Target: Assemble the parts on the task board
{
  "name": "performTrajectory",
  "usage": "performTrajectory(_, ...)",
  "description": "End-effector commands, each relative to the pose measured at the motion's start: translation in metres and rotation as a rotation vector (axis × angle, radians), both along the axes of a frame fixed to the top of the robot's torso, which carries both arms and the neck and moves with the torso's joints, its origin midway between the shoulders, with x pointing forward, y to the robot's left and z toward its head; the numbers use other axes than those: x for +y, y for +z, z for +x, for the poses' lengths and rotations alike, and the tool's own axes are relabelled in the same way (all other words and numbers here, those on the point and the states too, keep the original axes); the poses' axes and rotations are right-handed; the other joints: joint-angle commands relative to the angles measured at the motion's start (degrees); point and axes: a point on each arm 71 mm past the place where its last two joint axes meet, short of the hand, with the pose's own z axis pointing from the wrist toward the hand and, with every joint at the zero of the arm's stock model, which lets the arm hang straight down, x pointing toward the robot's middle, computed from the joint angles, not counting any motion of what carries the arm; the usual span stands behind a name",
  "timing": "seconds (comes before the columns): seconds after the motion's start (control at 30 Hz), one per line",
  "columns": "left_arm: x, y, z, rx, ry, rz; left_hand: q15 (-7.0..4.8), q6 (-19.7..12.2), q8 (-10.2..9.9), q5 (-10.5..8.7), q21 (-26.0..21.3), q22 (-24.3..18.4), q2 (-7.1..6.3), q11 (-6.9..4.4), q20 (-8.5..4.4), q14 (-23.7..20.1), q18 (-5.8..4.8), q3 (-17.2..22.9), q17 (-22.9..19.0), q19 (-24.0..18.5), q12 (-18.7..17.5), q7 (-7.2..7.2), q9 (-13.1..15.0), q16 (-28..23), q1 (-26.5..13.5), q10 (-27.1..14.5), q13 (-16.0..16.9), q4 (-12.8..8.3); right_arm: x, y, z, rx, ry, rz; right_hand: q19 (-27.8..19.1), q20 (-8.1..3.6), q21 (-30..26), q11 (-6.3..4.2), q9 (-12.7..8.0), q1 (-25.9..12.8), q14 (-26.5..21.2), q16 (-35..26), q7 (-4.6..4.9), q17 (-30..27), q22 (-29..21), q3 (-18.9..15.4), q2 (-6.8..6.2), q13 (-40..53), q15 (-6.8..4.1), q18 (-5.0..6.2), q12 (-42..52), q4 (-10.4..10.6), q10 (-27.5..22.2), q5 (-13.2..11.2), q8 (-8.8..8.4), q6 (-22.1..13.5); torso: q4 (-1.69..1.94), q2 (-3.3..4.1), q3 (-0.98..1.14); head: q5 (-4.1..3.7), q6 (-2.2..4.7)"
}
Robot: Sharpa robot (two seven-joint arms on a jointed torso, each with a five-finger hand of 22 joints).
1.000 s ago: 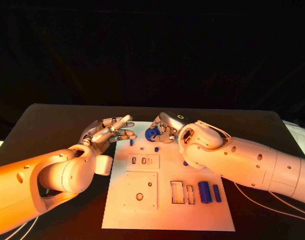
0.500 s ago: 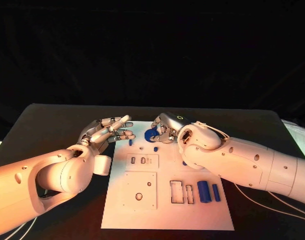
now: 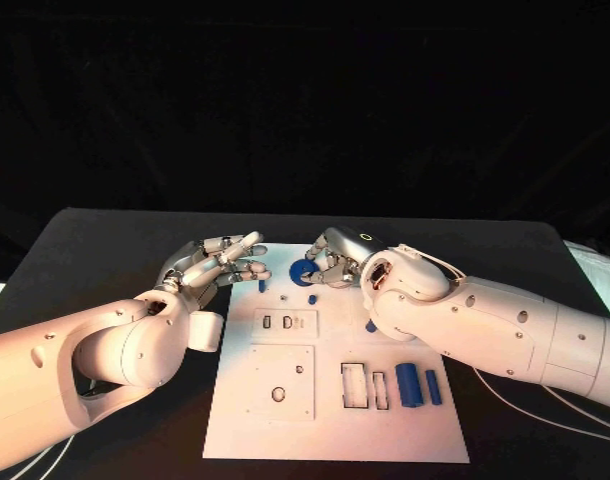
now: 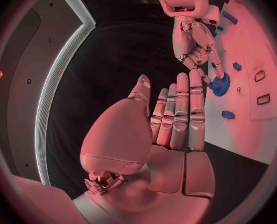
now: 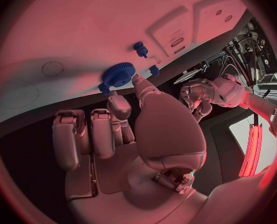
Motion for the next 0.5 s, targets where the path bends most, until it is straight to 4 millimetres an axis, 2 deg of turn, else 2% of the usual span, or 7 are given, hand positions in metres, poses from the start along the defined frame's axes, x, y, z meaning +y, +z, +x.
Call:
performTrajectory(0.03, -0.001, 0.001, 0.0, -0.004, -0.011, -0.009, -0.08, 0.14, -0.23, 0.18, -0.18, 0.05, 0.04, 0.1, 0.18, -0.28, -0.02, -0.03, 0.08, 0.35, -0.31, 0.23, -0.07, 0.08, 0.33, -0.27, -0.06, -0.25, -0.006, 0.005, -0.004, -0.024, 0.007, 0.072, 0.64, 0.26, 0.27, -0.05, 0.08, -0.76, 3.62, 0.4, -0.01, 2.37, 6.87, -0.22, -0.1, 0.52, 0.01, -0.72, 0.71, 0.52, 0.54, 0.25, 0.2, 0.53, 0.04, 0.0, 0.0, -0.14, 0.26)
performTrajectory(0.13, -0.001, 0.001, 0.0, -0.005, -0.012, -0.01, -0.08, 0.14, -0.23, 0.18, -0.18, 0.05, 0.05, 0.1, 0.18, -0.28, -0.02, -0.04, 0.09, 0.35, -0.31, 0.24, -0.07, 0.08, 0.33, -0.27, -0.06, -0.25, -0.02, 0.013, -0.007, -0.057, 0.021, 0.153, 0.72, 0.24, 0.33, -0.02, -0.06, 0.46, 3.65, 0.46, 0.08, 2.47, 7.01, 0.02, 0.1, 1.17, 0.0, -0.75, 1.49, 0.05, 0.79, 0.24, -0.13, 0.15, -0.12, -0.08, 0.02, -0.27, 0.28)
performTrajectory(0.23, 0.0, 0.001, 0.0, -0.008, -0.015, -0.013, -0.08, 0.14, -0.24, 0.18, -0.18, 0.06, 0.06, 0.1, 0.18, -0.28, -0.02, -0.04, 0.12, 0.35, -0.32, 0.25, -0.07, 0.08, 0.35, -0.27, -0.06, -0.29, -0.044, 0.021, -0.009, -0.058, 0.036, 0.221, 0.68, 0.21, 0.32, -0.02, -0.14, 3.55, 3.74, 0.74, 0.17, 3.07, 6.98, 1.11, 0.64, 2.63, -0.01, -0.74, 3.29, -1.81, 1.24, 0.52, -0.28, -0.1, -0.44, -0.21, 0.02, -0.4, 0.54)
performTrajectory(0.3, 0.0, 0.002, 0.0, -0.017, -0.024, -0.017, -0.08, 0.18, -0.24, 0.18, -0.18, 0.06, 0.06, 0.08, 0.19, -0.3, -0.03, -0.06, 0.15, 0.34, -0.32, 0.16, -0.07, 0.07, 0.38, -0.25, -0.07, -0.34, -0.068, 0.025, -0.009, -0.029, 0.024, 0.246, 0.79, 0.22, 0.38, 0.01, -0.14, 5.18, 3.98, 1.41, 0.23, 4.42, 7.16, 1.5, 0.35, 4.18, 0.03, -0.78, 5.33, -3.13, 1.8, 1.04, -0.23, -0.06, -0.6, -0.3, 0.06, -0.58, 0.58)
performTrajectory(0.37, 0.001, 0.002, 0.0, -0.029, -0.032, -0.015, -0.08, 0.26, -0.23, 0.18, -0.2, 0.07, 0.04, 0.04, 0.18, -0.34, -0.03, -0.12, 0.21, 0.33, -0.32, 0.01, -0.05, 0.05, 0.39, -0.24, -0.07, -0.41, -0.09, 0.027, -0.009, 0.004, 0.013, 0.258, 1.02, 0.25, 0.52, 0.08, -0.1, 6.33, 4.26, 2.19, 0.29, 5.96, 7.54, 1.57, -0.26, 6.92, 0.1, -0.86, 9.08, -4.38, 3.01, 1.59, -0.11, 0.25, -0.87, -0.41, 0.09, -0.68, 0.65)
performTrajectory(0.47, 0.001, 0.003, 0.001, -0.037, -0.037, -0.013, -0.1, 0.33, -0.21, 0.17, -0.21, 0.07, 0.0, -0.02, 0.18, -0.37, -0.03, -0.18, 0.26, 0.31, -0.32, -0.1, -0.04, 0.04, 0.39, -0.22, -0.08, -0.47, -0.111, 0.027, -0.01, 0.032, 0.007, 0.262, 1.34, 0.35, 0.71, 0.15, -0.1, 6.92, 4.39, 2.6, 0.38, 6.74, 8.05, 1.64, -0.35, 8.6, 0.19, -0.98, 11.3, -5.21, 3.53, 1.8, -0.11, 0.44, -1.32, -0.49, 0.11, -0.73, 0.85)
performTrajectory(0.5, 0.001, 0.003, 0.001, -0.039, -0.039, -0.012, -0.12, 0.39, -0.2, 0.17, -0.22, 0.07, -0.03, -0.07, 0.18, -0.38, -0.02, -0.22, 0.31, 0.3, -0.31, -0.19, -0.03, 0.03, 0.39, -0.18, -0.08, -0.52, -0.119, 0.028, -0.01, 0.04, 0.005, 0.261, 1.4, 0.37, 0.74, 0.19, -0.1, 7.01, 4.41, 2.68, 0.39, 6.91, 8.14, 1.63, -0.4, 8.99, 0.22, -1.0, 11.81, -5.4, 3.63, 1.81, -0.11, 0.47, -1.52, -0.51, 0.21, -0.67, 0.84)
